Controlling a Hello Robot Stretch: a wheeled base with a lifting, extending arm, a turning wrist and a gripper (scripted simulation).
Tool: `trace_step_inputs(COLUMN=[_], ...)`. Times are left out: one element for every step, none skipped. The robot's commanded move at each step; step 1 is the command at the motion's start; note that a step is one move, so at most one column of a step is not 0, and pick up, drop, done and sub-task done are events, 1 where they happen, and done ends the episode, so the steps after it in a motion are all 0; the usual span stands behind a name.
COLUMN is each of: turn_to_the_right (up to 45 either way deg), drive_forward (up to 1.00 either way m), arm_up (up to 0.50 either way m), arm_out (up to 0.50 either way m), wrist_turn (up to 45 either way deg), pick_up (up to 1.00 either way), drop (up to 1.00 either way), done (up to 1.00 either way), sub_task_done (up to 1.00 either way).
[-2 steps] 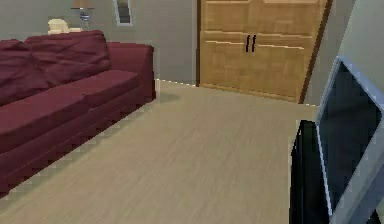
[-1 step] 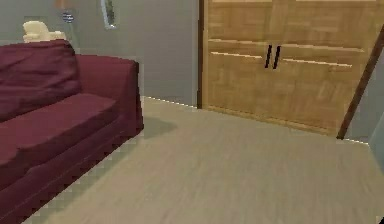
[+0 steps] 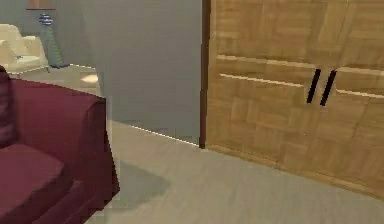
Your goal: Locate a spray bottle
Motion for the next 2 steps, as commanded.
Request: trace_step_inputs(turn_to_the_right=[0.0,-9.0], drive_forward=[1.00,0.00], arm_up=[0.00,0.00], arm_out=[0.00,0.00], wrist_turn=[0.0,0.0], pick_up=[0.00,0.00], drop=[0.00,0.00], done=[0.00,0.00], sub_task_done=[0.00,0.00])
